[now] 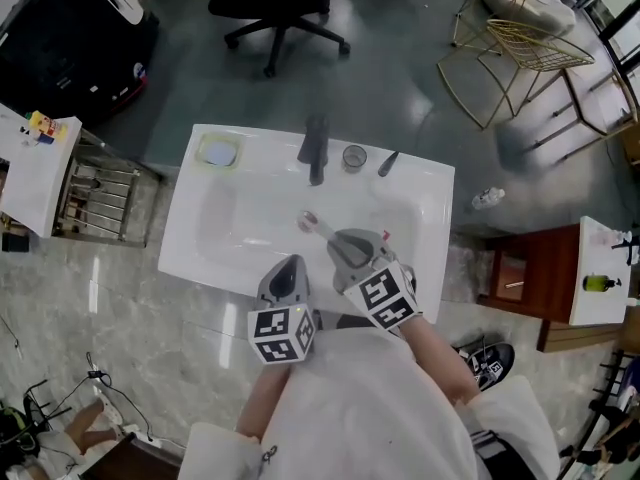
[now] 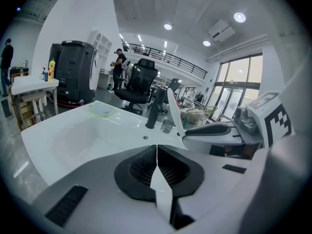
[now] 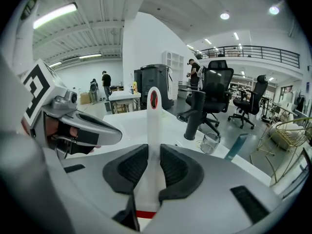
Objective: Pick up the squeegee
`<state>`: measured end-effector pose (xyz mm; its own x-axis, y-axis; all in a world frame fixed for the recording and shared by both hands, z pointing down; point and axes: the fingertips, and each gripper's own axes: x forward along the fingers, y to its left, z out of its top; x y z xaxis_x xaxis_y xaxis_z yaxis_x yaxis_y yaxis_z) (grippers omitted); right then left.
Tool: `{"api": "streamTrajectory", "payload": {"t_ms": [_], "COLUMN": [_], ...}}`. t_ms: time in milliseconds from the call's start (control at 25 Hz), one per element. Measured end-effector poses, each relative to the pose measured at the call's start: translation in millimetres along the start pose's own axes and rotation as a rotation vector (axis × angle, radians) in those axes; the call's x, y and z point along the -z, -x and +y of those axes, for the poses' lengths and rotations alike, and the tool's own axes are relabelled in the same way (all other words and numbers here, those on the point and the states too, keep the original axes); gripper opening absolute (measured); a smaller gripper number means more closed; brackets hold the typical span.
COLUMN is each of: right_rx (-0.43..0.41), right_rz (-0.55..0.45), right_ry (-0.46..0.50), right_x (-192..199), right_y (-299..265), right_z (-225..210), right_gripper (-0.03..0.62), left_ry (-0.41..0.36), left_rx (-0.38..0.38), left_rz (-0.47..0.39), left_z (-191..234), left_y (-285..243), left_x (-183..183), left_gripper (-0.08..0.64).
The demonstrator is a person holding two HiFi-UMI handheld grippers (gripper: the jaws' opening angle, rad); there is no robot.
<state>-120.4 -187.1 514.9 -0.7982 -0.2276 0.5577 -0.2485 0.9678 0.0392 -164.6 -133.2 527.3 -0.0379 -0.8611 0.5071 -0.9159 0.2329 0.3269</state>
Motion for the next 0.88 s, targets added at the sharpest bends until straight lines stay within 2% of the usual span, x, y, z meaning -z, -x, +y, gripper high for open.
{"api": "streamTrajectory", "payload": {"t_ms": [720, 880], "right_rx": [0.193, 0.232], "right_rz": [-0.145, -0.181], "right_ry": [-0.074, -0.116], "right_x": [-13.5, -14.6], "right_y": [77.7, 94.3], "right_z": [-29.9, -39.1], "right_gripper": [0.094, 0.094], "left_ry": [-0.079, -0.093], "left_rx": [0.117, 0.134], "left_rz": [-0.1, -0.113], "left_z": [-72.4, -84.5], "left_y": [-4.1, -4.9], "left_x": [-27.1, -32.9], "left_gripper": [0.026, 0.027]}}
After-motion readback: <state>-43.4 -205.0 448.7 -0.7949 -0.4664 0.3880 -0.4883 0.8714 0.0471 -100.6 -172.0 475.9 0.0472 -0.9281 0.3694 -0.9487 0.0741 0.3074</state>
